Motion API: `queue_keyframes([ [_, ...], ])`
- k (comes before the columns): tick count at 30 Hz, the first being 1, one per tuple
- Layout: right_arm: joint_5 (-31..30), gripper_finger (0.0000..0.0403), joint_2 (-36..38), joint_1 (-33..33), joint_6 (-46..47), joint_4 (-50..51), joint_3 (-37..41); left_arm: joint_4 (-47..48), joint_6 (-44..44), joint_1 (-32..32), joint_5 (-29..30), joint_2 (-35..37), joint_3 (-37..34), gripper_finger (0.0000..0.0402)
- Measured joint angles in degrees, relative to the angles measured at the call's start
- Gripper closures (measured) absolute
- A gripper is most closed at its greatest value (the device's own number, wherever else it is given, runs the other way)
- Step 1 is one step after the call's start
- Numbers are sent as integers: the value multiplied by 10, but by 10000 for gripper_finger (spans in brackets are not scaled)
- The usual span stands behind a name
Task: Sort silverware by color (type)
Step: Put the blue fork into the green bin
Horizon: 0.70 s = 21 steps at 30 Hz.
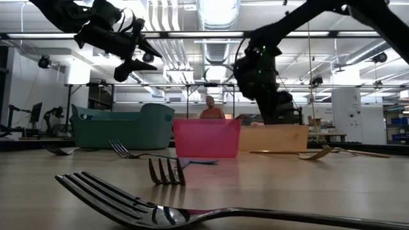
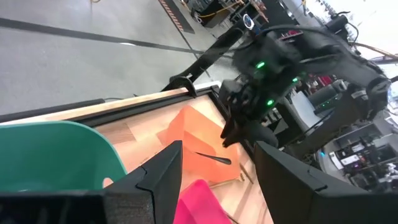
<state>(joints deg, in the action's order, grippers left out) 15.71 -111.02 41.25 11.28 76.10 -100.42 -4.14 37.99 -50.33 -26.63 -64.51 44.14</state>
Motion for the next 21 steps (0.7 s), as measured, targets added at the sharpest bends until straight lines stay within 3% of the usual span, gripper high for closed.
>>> queue_keyframes([
  [5, -13, 310, 43, -3, 52, -116, 0, 1, 1, 0, -7, 0, 0, 223],
  [11, -16, 324, 89, -7, 73, -216, 0, 24, 48, 11, -104, 4, 0, 223],
  [16, -74, 328, 119, -6, 72, -275, 0, 25, 92, 25, -181, 17, 0, 223],
  [21, -80, 328, 131, -6, 55, -286, 0, 26, 94, 50, -186, 30, 0, 223],
])
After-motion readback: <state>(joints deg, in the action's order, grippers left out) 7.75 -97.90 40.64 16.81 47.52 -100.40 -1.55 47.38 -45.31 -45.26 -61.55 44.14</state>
